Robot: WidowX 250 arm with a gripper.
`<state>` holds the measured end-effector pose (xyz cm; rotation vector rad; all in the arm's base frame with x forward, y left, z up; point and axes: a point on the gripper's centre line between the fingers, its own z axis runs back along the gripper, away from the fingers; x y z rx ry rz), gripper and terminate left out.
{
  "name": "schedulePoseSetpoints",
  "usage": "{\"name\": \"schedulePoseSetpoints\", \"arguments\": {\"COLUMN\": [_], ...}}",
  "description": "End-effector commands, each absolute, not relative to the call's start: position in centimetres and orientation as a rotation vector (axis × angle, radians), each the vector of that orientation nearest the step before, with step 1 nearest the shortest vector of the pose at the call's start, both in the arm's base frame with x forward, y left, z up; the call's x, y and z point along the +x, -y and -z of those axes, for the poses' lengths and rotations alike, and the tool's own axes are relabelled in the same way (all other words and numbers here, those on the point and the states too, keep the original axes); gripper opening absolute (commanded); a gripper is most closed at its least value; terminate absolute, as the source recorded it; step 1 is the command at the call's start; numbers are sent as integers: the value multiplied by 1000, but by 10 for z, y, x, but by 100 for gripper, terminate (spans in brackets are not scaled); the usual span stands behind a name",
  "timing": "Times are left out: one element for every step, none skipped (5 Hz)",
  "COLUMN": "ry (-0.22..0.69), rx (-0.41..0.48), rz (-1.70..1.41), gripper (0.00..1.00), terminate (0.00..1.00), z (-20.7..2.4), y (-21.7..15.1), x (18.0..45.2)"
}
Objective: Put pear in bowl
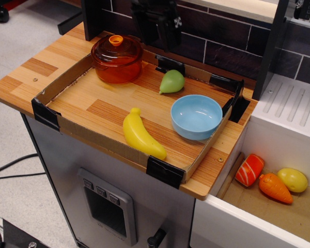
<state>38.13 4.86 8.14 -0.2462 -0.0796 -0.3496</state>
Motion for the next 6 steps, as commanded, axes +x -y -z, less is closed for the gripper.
{"name": "schedulePoseSetpoints", "arguments": {"ry": [116,118,96,78,56,85], "rx": [-197,-159,-126,-103,-114,-139], "rz": [387,383,382,344,319,278], "gripper": [100,100,100,100,100,0], "terminate": [0,0,0,0,0,0], "z": [-73,-60,-43,-28,-18,-30], "y": [-39,-37,-32,-28,-23,-24], "x": [383,384,387,393,396,399]}}
